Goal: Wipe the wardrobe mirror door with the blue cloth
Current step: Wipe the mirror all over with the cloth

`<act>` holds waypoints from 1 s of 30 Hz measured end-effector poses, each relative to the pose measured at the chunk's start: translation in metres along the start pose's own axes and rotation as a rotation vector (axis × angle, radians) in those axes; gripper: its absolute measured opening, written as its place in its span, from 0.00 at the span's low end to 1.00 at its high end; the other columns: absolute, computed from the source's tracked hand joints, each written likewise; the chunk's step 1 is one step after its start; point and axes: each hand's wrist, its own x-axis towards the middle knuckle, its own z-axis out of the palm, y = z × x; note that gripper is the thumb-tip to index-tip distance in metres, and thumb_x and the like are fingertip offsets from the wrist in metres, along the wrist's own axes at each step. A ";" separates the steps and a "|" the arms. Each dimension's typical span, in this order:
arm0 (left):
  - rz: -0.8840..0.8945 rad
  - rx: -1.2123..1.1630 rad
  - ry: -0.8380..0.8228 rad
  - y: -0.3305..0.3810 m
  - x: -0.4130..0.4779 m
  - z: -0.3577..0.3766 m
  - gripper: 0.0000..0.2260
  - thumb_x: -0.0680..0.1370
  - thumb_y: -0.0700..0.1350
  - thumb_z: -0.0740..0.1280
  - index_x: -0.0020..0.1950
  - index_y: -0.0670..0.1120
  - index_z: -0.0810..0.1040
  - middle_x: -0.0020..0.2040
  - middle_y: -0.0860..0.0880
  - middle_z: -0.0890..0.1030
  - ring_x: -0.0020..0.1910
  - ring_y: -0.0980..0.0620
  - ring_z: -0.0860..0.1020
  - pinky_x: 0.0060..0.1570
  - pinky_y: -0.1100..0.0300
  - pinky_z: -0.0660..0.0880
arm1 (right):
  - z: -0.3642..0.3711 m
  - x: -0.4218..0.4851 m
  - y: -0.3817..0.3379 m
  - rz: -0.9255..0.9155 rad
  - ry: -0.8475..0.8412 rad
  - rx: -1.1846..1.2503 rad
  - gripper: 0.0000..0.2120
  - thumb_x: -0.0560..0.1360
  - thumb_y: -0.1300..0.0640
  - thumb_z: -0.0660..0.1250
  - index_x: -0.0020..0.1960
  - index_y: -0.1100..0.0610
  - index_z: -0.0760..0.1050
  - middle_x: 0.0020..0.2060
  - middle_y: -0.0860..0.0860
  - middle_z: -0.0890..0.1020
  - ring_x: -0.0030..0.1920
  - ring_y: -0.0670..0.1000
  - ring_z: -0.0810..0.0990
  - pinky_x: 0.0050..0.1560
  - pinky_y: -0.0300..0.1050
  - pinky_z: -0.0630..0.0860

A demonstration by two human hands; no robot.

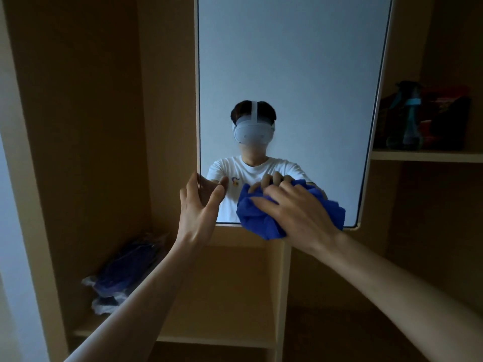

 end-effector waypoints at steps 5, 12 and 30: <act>0.001 0.034 0.043 0.005 -0.003 0.004 0.38 0.78 0.62 0.64 0.83 0.51 0.53 0.78 0.48 0.61 0.73 0.48 0.67 0.71 0.49 0.67 | -0.035 0.025 0.041 0.077 0.104 -0.070 0.25 0.74 0.63 0.68 0.70 0.53 0.73 0.58 0.55 0.76 0.55 0.59 0.74 0.52 0.55 0.69; 0.007 0.054 0.097 0.010 -0.005 0.021 0.40 0.78 0.60 0.65 0.84 0.52 0.48 0.71 0.49 0.62 0.70 0.47 0.69 0.70 0.48 0.69 | -0.052 0.032 0.073 0.096 0.167 -0.050 0.23 0.72 0.63 0.67 0.67 0.54 0.75 0.52 0.54 0.77 0.49 0.58 0.74 0.46 0.52 0.67; 0.003 0.128 0.092 0.012 -0.009 0.020 0.38 0.82 0.53 0.66 0.84 0.52 0.46 0.78 0.46 0.57 0.73 0.42 0.68 0.68 0.46 0.71 | -0.005 -0.043 0.046 -0.018 -0.054 0.063 0.23 0.76 0.60 0.66 0.70 0.49 0.70 0.58 0.49 0.76 0.53 0.54 0.73 0.53 0.55 0.73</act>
